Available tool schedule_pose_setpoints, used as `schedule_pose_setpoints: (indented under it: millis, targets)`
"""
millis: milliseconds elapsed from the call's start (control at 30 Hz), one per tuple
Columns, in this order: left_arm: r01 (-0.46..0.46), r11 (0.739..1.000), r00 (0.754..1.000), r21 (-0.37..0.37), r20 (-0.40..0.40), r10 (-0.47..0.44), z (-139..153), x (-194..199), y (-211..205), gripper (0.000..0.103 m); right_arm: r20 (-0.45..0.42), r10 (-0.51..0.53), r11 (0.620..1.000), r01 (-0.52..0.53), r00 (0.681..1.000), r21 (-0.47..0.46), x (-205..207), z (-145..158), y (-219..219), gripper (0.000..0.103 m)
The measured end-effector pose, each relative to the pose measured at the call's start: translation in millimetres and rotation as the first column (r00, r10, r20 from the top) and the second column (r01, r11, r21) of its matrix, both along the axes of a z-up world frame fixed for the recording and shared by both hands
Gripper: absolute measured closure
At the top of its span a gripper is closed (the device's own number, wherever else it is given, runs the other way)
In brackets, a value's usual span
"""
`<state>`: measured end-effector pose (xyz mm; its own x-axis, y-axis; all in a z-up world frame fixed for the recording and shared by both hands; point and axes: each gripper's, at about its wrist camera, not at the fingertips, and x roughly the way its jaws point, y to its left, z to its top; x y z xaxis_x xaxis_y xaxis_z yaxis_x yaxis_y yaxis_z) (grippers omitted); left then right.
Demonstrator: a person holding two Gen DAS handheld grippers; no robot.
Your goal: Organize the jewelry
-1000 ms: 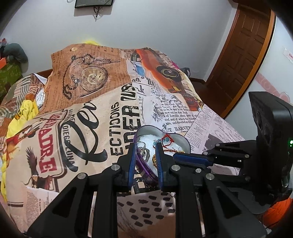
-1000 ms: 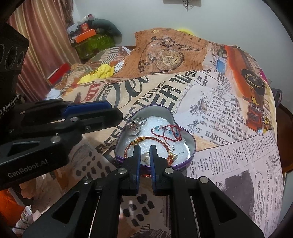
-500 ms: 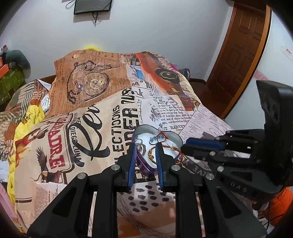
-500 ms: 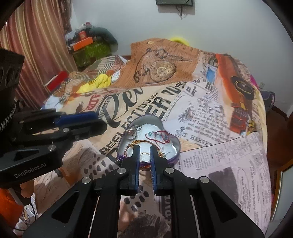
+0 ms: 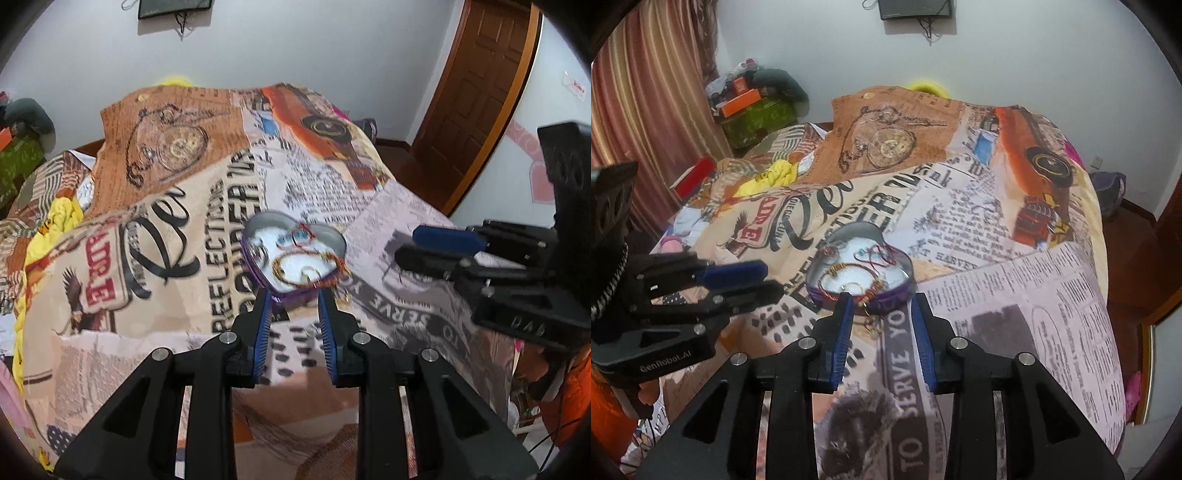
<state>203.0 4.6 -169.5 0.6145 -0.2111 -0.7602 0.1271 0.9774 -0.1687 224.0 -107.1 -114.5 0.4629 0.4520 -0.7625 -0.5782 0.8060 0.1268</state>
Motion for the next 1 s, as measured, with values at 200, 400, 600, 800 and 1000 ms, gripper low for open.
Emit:
schedule_pose_setpoints:
  millis: [200,400,600,800,1000]
  targets:
    - [0.018,1.0,0.998,-0.004,-0.064,-0.019,-22,1,-10,0.078,-0.037,-0.012,1.0,0.012,0.999,-0.011,-3,-13,-9,0.074]
    - [0.043,0.999,0.994,0.001,-0.104,-0.043,-41,5,-18,0.078,-0.077,-0.007,1.0,0.005,0.997,-0.027,-4,-30,-9,0.074]
    - [0.044,0.999,0.993,-0.003,-0.11,-0.044,-51,11,-21,0.078,-0.107,0.0,0.999,-0.004,0.994,-0.035,-1,-43,-7,0.074]
    - [0.054,0.999,0.994,0.006,-0.095,-0.053,-54,12,-22,0.079,-0.127,0.01,0.999,-0.014,0.992,-0.032,4,-51,-1,0.074]
    - [0.049,0.999,0.995,0.009,-0.088,-0.048,-57,13,-18,0.094,-0.138,0.027,0.999,-0.032,0.99,-0.039,8,-58,7,0.074]
